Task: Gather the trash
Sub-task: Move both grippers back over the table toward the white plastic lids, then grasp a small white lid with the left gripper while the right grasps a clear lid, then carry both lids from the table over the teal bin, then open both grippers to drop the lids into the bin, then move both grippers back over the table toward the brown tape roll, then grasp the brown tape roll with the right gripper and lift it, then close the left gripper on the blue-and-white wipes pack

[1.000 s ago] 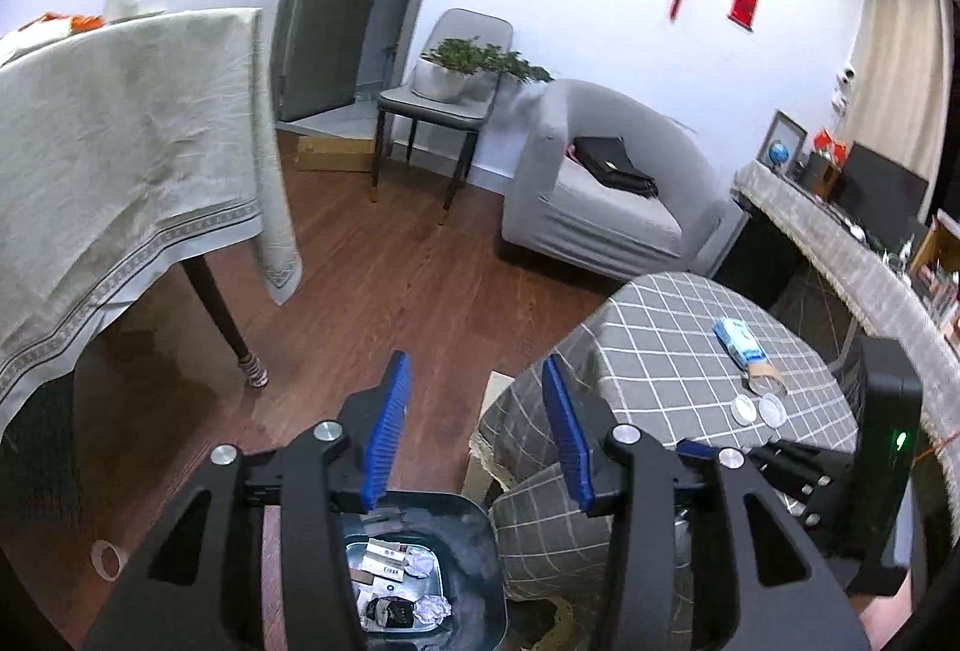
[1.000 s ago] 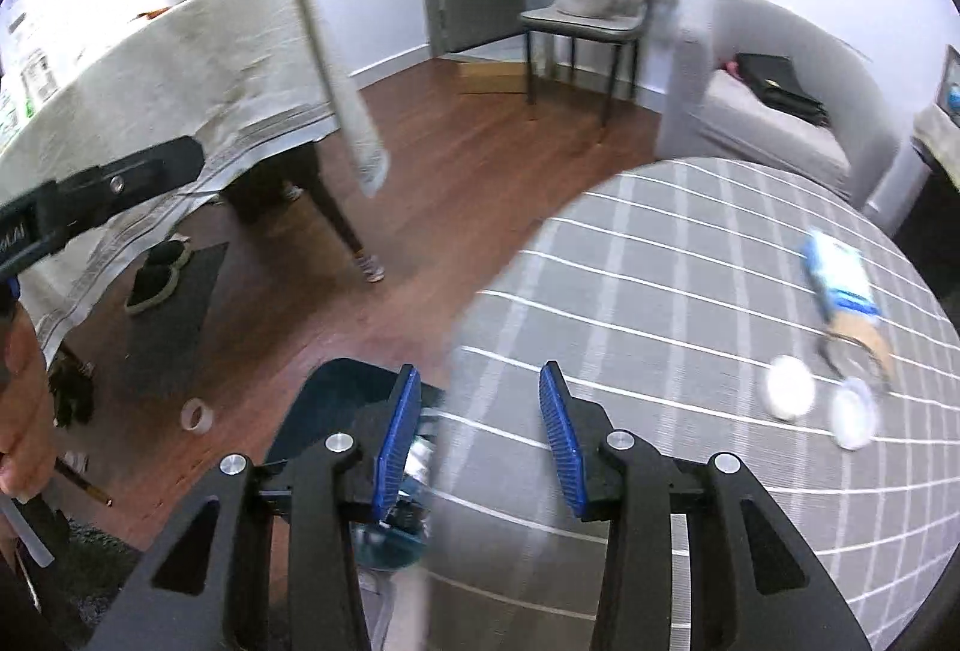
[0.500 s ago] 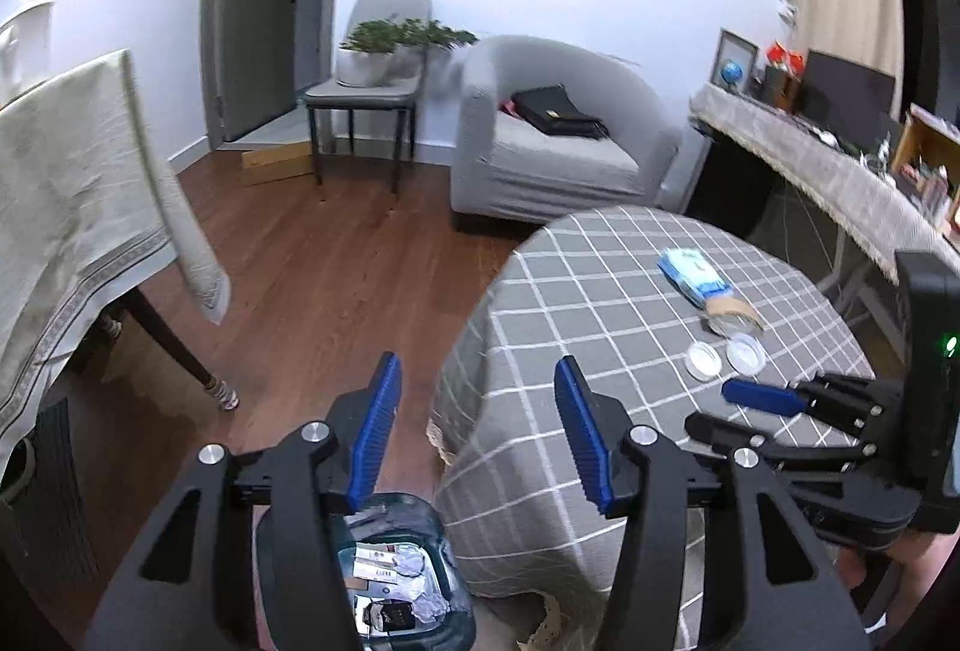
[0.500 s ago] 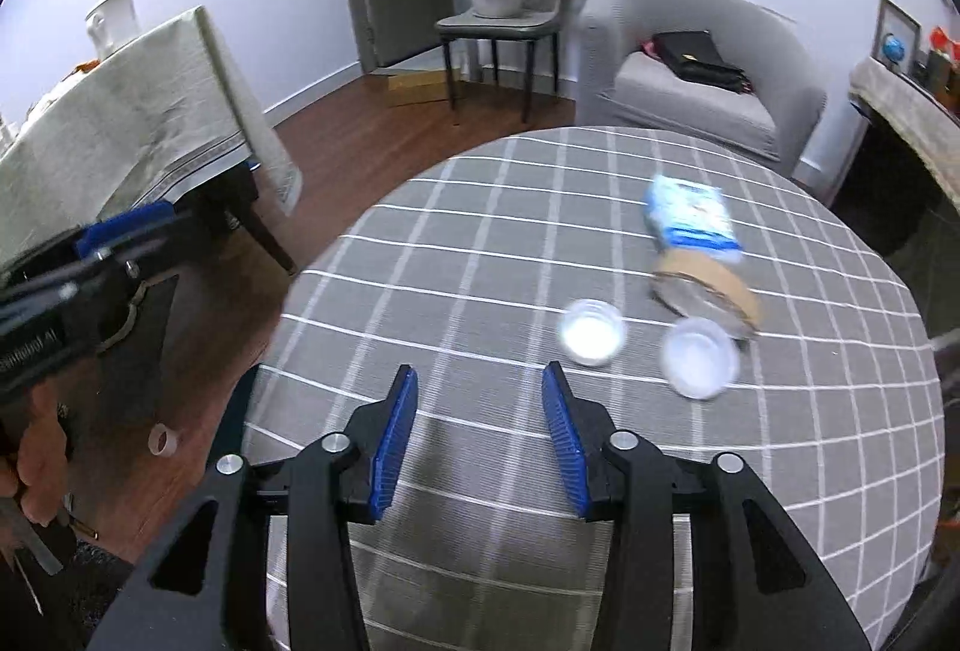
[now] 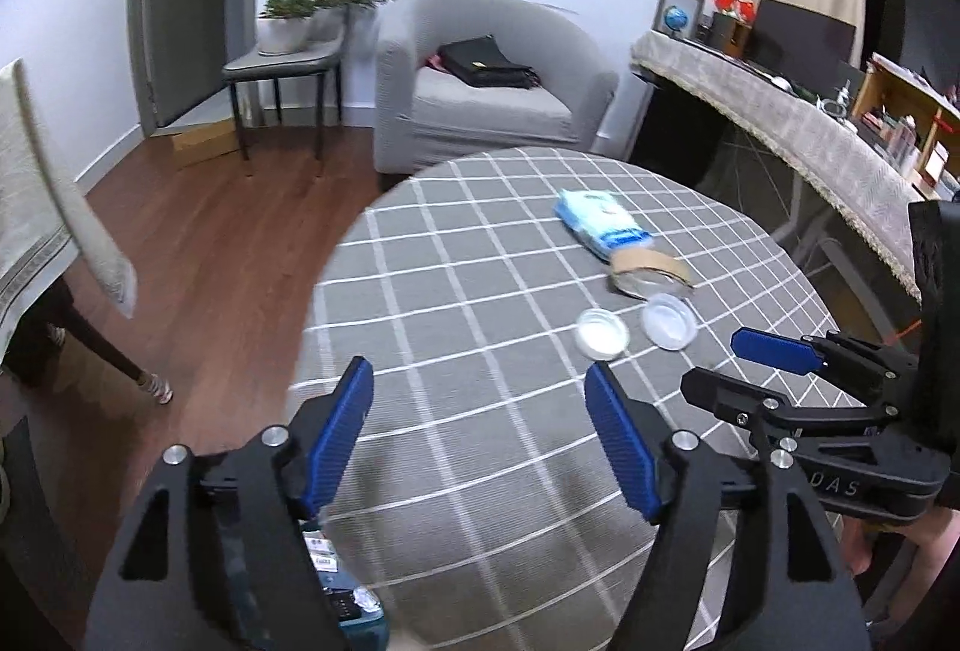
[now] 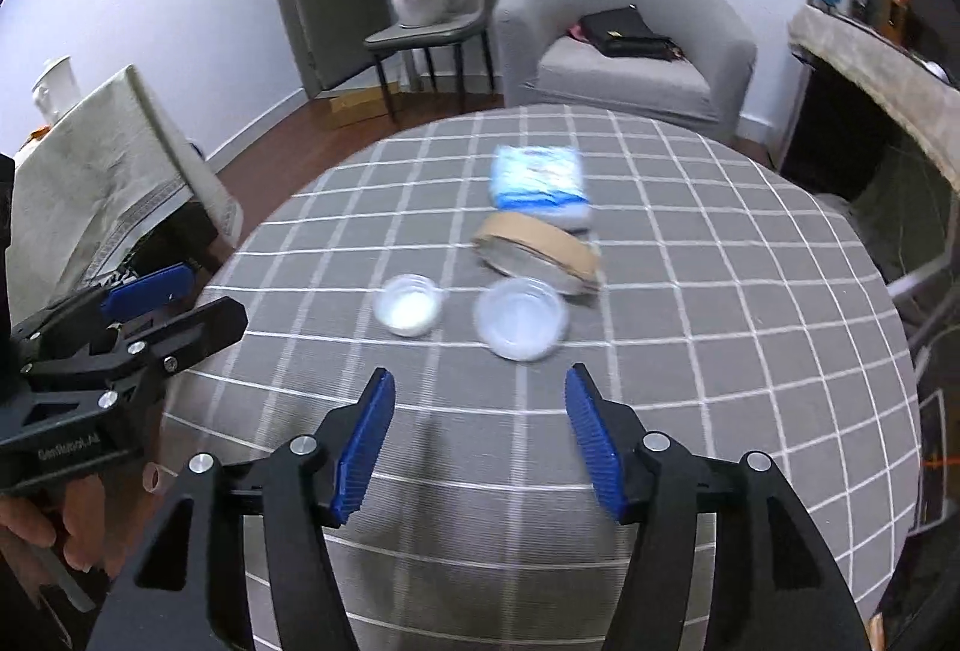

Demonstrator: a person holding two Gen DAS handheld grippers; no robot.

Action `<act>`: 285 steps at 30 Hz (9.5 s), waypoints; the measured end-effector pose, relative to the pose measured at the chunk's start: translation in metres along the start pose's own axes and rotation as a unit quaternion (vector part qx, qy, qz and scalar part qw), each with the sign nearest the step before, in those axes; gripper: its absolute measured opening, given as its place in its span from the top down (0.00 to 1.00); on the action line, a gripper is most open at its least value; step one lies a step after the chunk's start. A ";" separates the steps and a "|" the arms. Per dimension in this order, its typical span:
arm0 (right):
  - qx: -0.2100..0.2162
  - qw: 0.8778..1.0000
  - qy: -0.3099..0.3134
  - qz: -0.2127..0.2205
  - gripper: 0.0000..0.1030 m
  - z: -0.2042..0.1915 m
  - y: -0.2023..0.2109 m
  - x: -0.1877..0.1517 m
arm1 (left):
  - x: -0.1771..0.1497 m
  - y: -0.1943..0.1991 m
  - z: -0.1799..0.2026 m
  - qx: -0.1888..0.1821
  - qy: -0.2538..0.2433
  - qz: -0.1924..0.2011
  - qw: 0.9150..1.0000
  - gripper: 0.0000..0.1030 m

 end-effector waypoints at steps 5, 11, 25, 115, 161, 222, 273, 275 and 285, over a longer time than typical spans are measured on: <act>-0.015 1.000 -0.004 -0.005 0.42 0.017 0.002 -0.005 | 0.000 -0.018 0.024 -0.010 -0.013 -0.016 1.000 0.26; -0.021 1.000 0.002 -0.017 0.42 0.029 0.002 -0.010 | -0.002 -0.043 0.049 -0.007 -0.038 -0.038 0.999 0.28; -0.017 0.999 0.007 -0.033 0.42 0.042 0.002 -0.015 | 0.010 -0.073 0.070 0.003 -0.052 -0.061 0.997 0.45; 0.142 0.970 0.155 -0.119 0.61 -0.256 -0.109 0.003 | -0.187 -0.060 -0.239 0.136 0.088 -0.253 0.954 0.68; 0.095 0.939 0.184 -0.275 0.61 -0.271 -0.218 -0.101 | -0.113 0.040 -0.275 0.110 0.118 -0.073 0.984 0.75; 0.019 0.999 0.039 0.020 0.35 -0.050 -0.012 0.025 | 0.002 0.068 -0.080 0.039 0.023 0.047 0.998 0.38; 0.095 0.994 0.038 -0.024 0.78 0.060 -0.038 0.039 | 0.070 -0.069 0.049 -0.033 -0.036 -0.010 0.999 0.19; 0.086 0.996 0.024 -0.022 0.78 0.075 -0.029 0.035 | 0.076 -0.071 0.061 -0.044 -0.034 -0.013 0.998 0.16; 0.049 0.997 -0.062 0.018 0.78 0.141 0.007 0.028 | 0.080 -0.105 0.115 -0.006 -0.065 -0.053 0.996 0.15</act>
Point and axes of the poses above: each gripper's, at about its wrist camera, not at the fingertips, and y roughly against the way its jaws point, z to its right, x to its top, the point moved 4 cm from there along -y, roughly the way its jaws point, and after that the axes turned 10 degrees about x, right-handed, at the moved point
